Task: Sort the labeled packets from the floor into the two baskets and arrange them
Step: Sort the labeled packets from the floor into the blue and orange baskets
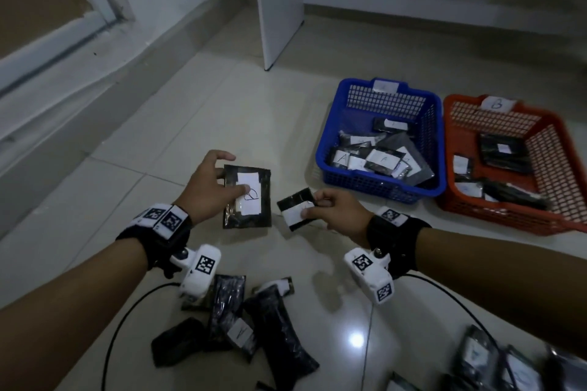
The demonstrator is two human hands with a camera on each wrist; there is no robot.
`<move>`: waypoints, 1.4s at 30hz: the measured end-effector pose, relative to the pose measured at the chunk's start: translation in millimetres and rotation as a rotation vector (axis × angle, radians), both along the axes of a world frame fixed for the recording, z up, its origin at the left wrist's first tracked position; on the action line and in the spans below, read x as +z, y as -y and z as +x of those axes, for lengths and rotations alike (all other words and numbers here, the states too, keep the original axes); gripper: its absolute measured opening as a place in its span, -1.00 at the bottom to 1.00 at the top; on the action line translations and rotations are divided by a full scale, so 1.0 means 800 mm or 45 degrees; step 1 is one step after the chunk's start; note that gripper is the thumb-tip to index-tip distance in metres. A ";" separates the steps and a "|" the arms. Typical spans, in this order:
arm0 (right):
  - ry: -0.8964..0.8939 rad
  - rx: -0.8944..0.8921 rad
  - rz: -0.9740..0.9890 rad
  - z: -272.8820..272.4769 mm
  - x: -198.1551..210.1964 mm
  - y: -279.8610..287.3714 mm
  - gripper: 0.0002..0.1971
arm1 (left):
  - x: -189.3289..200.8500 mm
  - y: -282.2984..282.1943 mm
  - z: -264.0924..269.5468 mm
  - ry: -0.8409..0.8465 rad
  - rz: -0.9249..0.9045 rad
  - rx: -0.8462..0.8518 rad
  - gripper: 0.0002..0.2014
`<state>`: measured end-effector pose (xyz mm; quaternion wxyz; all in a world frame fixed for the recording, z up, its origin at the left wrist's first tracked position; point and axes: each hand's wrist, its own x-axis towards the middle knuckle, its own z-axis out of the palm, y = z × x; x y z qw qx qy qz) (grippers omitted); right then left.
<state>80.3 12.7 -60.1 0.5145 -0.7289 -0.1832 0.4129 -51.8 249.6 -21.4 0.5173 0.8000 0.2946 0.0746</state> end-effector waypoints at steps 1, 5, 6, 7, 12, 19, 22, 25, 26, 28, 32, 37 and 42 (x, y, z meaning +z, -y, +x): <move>0.028 -0.112 0.028 0.013 0.027 0.046 -0.79 | 0.024 0.039 0.021 0.067 -0.041 -0.040 -0.44; -0.041 -0.178 0.089 0.029 0.030 0.065 -0.61 | 0.032 0.047 0.029 0.009 -0.277 -0.089 -0.32; -0.043 -0.202 0.108 0.030 0.032 0.069 -0.54 | 0.033 0.052 0.030 0.002 -0.319 -0.091 -0.34; -0.047 -0.238 0.127 0.031 0.042 0.078 -0.50 | 0.037 0.060 0.033 0.022 -0.346 -0.106 -0.41; -0.119 -0.323 0.156 0.050 0.070 0.127 -0.87 | 0.058 0.100 0.058 0.074 -0.327 -0.198 -0.66; -0.116 -0.441 0.210 0.060 0.086 0.181 -0.73 | 0.076 0.150 0.084 0.083 -0.247 -0.336 -0.40; -0.105 -0.447 0.228 0.066 0.088 0.203 -0.70 | 0.079 0.167 0.096 0.097 -0.224 -0.347 -0.37; -0.025 -0.504 0.159 0.073 0.094 0.224 -0.79 | 0.078 0.179 0.109 0.208 -0.094 -0.201 -0.48; 0.038 -0.534 0.104 0.077 0.095 0.231 -0.84 | 0.078 0.180 0.112 0.254 -0.064 -0.118 -0.51; 0.167 -0.600 0.032 0.089 0.096 0.245 -0.87 | 0.077 0.179 0.116 0.331 -0.058 0.027 -0.53; 0.387 -0.670 -0.008 0.113 0.102 0.260 -0.61 | 0.070 0.170 0.119 0.381 -0.044 0.133 -0.57; 0.662 -0.559 -0.094 0.143 0.102 0.221 -0.74 | 0.051 0.161 0.117 0.335 -0.011 0.090 -0.57; 0.740 -0.394 -0.155 0.165 0.099 0.134 -0.88 | 0.039 0.152 0.106 0.296 -0.015 0.023 -0.58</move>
